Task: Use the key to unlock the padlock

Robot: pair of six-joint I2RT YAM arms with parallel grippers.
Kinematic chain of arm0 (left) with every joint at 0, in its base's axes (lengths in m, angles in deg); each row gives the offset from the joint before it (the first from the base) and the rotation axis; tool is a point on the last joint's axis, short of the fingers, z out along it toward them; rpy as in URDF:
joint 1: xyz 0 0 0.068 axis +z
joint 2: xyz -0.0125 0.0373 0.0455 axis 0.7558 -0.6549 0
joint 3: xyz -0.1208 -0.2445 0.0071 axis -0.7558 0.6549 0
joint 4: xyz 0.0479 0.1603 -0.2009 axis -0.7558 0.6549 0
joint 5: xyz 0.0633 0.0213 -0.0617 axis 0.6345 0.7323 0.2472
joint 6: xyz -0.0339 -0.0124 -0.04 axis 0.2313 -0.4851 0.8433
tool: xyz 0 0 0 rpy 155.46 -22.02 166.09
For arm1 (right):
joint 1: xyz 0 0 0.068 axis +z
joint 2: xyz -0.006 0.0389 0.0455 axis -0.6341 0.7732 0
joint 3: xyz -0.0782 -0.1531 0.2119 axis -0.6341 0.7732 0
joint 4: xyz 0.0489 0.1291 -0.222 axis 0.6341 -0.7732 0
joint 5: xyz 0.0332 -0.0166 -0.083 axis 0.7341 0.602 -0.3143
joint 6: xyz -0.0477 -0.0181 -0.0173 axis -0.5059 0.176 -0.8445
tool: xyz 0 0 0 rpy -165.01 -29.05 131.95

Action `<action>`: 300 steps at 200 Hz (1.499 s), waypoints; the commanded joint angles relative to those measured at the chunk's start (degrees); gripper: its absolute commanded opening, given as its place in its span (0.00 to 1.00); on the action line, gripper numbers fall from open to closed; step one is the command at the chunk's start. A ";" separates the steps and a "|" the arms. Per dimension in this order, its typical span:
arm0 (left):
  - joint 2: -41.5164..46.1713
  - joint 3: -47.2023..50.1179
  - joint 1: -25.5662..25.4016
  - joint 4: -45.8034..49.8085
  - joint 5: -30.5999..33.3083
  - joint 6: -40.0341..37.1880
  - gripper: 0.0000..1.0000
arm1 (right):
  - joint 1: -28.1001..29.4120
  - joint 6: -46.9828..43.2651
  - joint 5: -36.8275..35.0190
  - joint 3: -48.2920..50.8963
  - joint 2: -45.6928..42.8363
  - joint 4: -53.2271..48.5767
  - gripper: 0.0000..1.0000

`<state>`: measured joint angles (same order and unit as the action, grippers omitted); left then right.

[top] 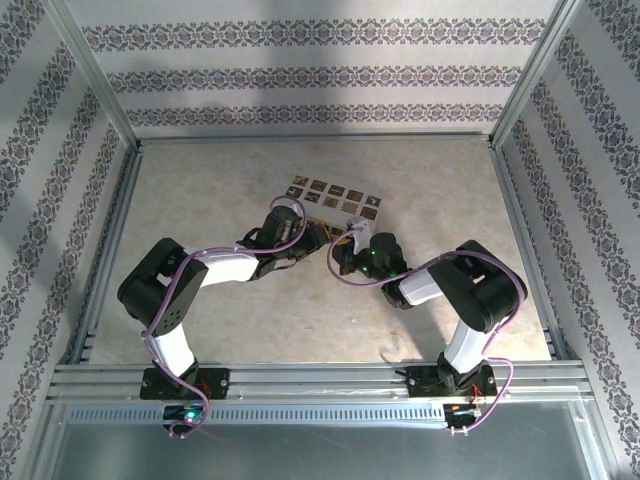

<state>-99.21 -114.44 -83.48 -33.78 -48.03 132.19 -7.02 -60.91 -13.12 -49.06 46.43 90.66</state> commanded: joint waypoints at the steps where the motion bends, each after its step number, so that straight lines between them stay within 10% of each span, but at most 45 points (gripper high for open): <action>1: 1.89 -0.53 -1.47 -1.71 -6.79 0.79 0.19 | -0.43 0.83 0.79 -1.92 0.39 8.05 0.00; 193: -4.95 -0.31 -1.57 -8.13 -4.70 2.59 0.20 | -0.26 5.73 -1.58 -1.18 4.92 8.67 0.00; 300: 2.44 4.71 0.96 -4.86 0.11 -1.80 0.50 | -0.61 9.33 -2.07 -0.88 10.50 11.13 0.00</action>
<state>-101.99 -111.53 -83.48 -39.35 -48.86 133.08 -7.34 -53.21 -14.48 -49.43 56.03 98.64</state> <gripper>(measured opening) 0.483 0.044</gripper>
